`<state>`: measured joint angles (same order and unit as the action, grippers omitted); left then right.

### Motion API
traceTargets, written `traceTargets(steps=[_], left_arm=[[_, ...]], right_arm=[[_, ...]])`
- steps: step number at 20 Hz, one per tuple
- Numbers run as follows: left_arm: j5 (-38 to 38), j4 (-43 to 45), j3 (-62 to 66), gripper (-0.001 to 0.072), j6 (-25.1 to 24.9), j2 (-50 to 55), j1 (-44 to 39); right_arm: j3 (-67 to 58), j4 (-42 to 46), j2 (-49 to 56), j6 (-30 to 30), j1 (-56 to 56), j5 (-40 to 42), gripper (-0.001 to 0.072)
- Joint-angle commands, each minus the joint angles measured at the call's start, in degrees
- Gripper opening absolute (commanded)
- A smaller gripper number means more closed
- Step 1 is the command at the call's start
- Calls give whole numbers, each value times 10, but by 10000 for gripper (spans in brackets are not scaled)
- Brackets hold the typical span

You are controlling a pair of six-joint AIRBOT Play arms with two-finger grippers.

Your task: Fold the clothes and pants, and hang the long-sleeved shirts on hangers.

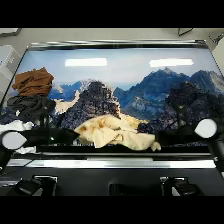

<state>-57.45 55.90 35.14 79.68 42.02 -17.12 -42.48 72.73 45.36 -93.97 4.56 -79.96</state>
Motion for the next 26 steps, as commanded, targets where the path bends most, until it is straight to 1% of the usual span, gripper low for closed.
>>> traceTargets(steps=[1, 3, 5, 7, 8, 9, 10, 11, 12, 14, 16, 17, 18, 20, 21, 23, 24, 26], left_arm=[[35, -14, -121, 19, 3, 0, -5], [85, -31, -128, 20, 2, 4, -7], [159, -62, -128, 20, 3, 12, -7], [224, -115, -128, 21, 3, 24, -7], [243, -145, -128, 42, 2, 30, -7], [245, -164, -123, 214, 2, 32, -7], [235, -165, -112, 530, 2, 31, -4], [212, -161, -94, 676, 1, 30, 4], [179, -143, -68, 675, -11, 30, 20], [110, -66, -6, 675, -19, 31, 67], [73, 7, 41, 671, -17, 36, 116], [66, 14, 52, 671, -17, 49, 136], [61, 4, 56, 671, -17, 69, 148], [46, -37, 57, 671, -17, 128, 134], [43, -71, 57, 671, -24, 160, 113], [50, -147, 59, 671, -84, 226, 47], [60, -159, 63, 671, -104, 255, 13], [85, -158, 78, 671, -103, 295, -24]], right_arm=[[155, -58, 1, -15, 0, 83, 34], [181, -80, 1, -18, 0, 116, 34], [183, -98, 1, -18, 0, 143, 34], [182, -131, 1, -18, 0, 174, 34], [182, -149, 0, -18, 0, 191, 34], [182, -159, 0, -18, 0, 205, 34], [180, -162, 0, -18, 0, 210, 35], [179, -162, 0, -18, 0, 207, 35], [179, -160, 0, -18, 0, 201, 35], [179, -147, 0, -18, 0, 183, 35], [179, -131, 0, -18, 0, 169, 35], [179, -128, 0, -18, 0, 168, 35], [179, -127, 1, -18, 0, 169, 35], [179, -127, 1, -18, 0, 174, 35], [179, -127, 1, -18, 0, 174, 35], [179, -127, 1, -18, 0, 171, 35], [179, -127, 1, -18, 0, 168, 35], [179, -127, 1, -18, 0, 160, 35]])
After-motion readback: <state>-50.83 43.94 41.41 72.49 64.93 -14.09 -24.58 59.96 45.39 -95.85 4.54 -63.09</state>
